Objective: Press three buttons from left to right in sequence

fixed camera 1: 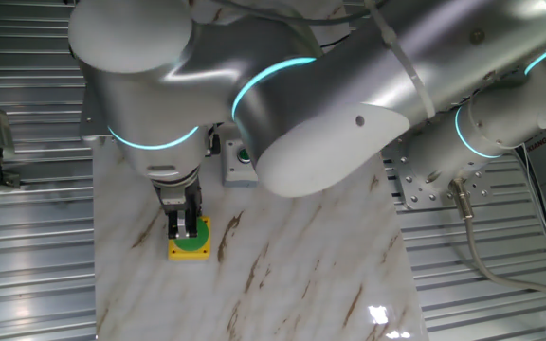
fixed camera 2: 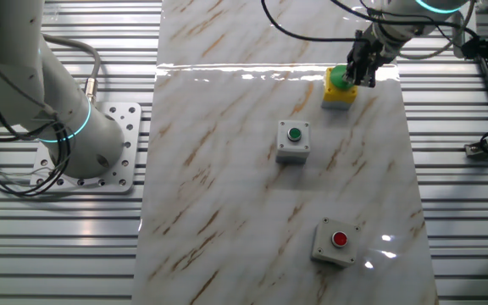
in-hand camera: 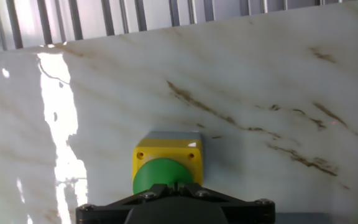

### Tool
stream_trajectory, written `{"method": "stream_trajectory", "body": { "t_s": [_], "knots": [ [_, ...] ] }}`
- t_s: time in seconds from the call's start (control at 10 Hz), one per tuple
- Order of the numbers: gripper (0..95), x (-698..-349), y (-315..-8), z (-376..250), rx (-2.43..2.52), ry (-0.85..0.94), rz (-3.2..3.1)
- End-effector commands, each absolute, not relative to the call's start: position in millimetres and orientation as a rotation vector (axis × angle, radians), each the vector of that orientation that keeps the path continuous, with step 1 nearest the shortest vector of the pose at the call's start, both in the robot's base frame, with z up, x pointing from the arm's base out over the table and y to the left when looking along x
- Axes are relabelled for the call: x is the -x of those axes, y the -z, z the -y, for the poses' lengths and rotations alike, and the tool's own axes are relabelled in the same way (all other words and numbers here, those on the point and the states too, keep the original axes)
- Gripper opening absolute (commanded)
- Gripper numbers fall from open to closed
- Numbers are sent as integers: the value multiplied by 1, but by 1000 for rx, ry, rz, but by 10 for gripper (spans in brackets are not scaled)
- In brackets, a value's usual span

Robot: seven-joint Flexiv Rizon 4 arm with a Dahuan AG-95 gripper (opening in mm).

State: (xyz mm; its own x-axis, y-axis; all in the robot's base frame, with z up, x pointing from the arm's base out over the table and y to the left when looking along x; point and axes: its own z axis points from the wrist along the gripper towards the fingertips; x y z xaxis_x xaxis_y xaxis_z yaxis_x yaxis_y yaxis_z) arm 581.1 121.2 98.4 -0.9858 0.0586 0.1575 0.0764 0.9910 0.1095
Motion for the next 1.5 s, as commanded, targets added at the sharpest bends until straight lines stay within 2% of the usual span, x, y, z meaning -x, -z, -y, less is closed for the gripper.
{"method": "stream_trajectory", "body": {
  "t_s": [0.1,1.5],
  "knots": [
    [0,-581,-97,-121,94,119,2981],
    [0,-582,-99,-122,157,116,2979]
  ]
}}
